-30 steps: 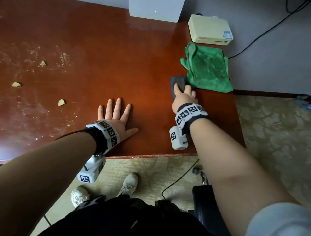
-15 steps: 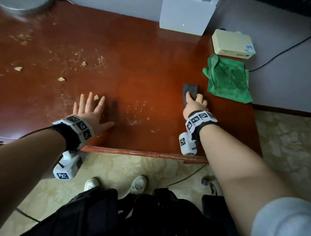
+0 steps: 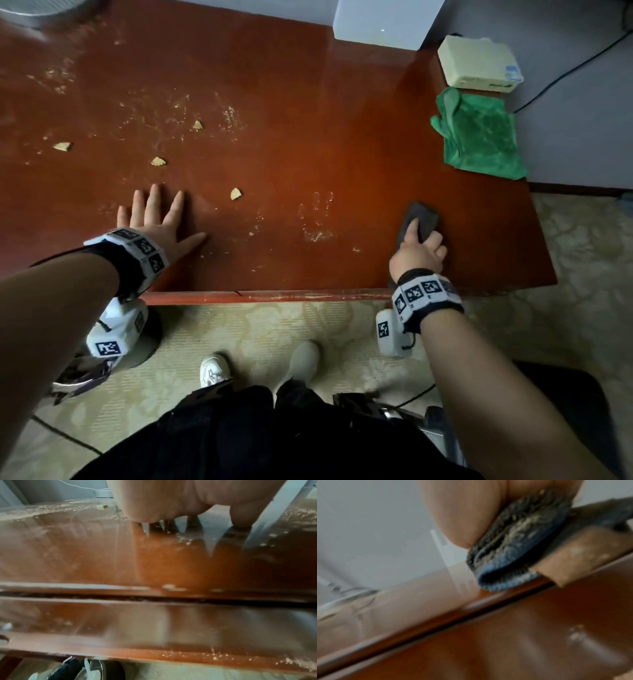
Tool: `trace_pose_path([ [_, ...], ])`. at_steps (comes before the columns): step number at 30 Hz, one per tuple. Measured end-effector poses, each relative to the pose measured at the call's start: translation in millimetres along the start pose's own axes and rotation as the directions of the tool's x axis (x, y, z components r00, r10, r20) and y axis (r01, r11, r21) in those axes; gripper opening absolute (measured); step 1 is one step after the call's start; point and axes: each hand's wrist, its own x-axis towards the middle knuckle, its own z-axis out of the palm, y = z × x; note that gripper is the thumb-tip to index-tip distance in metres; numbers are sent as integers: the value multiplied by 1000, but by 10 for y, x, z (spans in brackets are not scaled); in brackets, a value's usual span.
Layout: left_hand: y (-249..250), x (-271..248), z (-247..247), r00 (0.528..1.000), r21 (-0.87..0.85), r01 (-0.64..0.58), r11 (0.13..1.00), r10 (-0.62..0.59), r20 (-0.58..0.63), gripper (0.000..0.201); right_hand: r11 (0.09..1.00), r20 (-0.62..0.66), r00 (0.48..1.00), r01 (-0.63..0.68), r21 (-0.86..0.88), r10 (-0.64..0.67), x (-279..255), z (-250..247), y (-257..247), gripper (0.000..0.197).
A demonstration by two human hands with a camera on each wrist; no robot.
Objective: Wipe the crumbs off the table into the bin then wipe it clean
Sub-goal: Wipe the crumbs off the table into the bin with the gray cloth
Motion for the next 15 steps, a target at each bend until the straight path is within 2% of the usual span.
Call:
trace_pose_path([
  [2,-65,20,14,999,44,-37,998,37,5,83,996,-33,996,85,-1,-85,-252,175,-274,72],
  [4,-93,29,10,998,74,-60,995,58,27,84,970,-11,970,242,-2,-242,-543,354,-613,76],
  [6,-110,36,-7,996,93,-76,993,72,54,84,896,65,895,443,-30,-441,-861,521,-926,77],
  [8,-127,48,-27,993,97,-93,991,85,86,86,825,80,823,565,-1,-563,-1024,573,-1095,74],
  [9,-133,57,-38,990,103,-103,989,93,103,87,823,38,822,566,52,-568,-1009,523,-1113,71],
  [10,-139,65,-48,988,110,-111,988,97,122,89,838,-25,845,534,111,-535,-941,433,-1098,70],
  [13,-168,105,-74,979,139,-128,982,104,173,97,929,-195,935,329,166,-296,-555,91,-932,68],
  [15,-181,123,-91,974,153,-142,978,111,197,102,985,-132,988,104,136,-86,-296,-62,-852,71],
])
